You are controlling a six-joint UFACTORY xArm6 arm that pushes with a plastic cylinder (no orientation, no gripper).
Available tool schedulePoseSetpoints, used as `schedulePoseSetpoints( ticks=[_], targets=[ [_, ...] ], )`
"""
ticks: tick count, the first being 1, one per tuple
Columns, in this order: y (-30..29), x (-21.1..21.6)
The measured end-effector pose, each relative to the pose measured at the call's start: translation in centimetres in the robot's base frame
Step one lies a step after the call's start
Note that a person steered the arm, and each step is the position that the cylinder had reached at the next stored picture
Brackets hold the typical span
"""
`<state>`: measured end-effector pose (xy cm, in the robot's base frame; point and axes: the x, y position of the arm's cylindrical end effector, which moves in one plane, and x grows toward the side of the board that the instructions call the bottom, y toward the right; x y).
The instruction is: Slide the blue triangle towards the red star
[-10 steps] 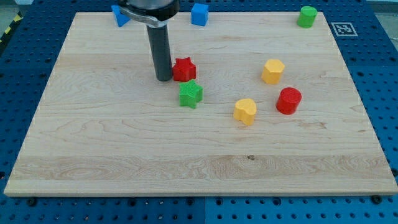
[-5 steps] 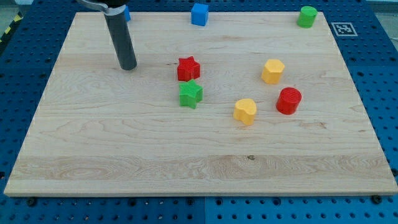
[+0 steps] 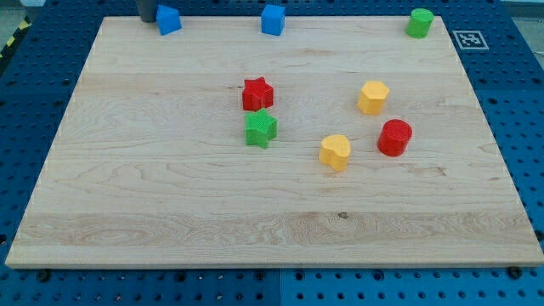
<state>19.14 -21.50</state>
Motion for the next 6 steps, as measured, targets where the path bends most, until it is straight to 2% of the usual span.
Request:
schedulePoseSetpoints(
  ticks=[2, 4, 6],
  targets=[
    [4.3, 0.1],
    [5.2, 2.6],
    [11.2, 2.8]
  ],
)
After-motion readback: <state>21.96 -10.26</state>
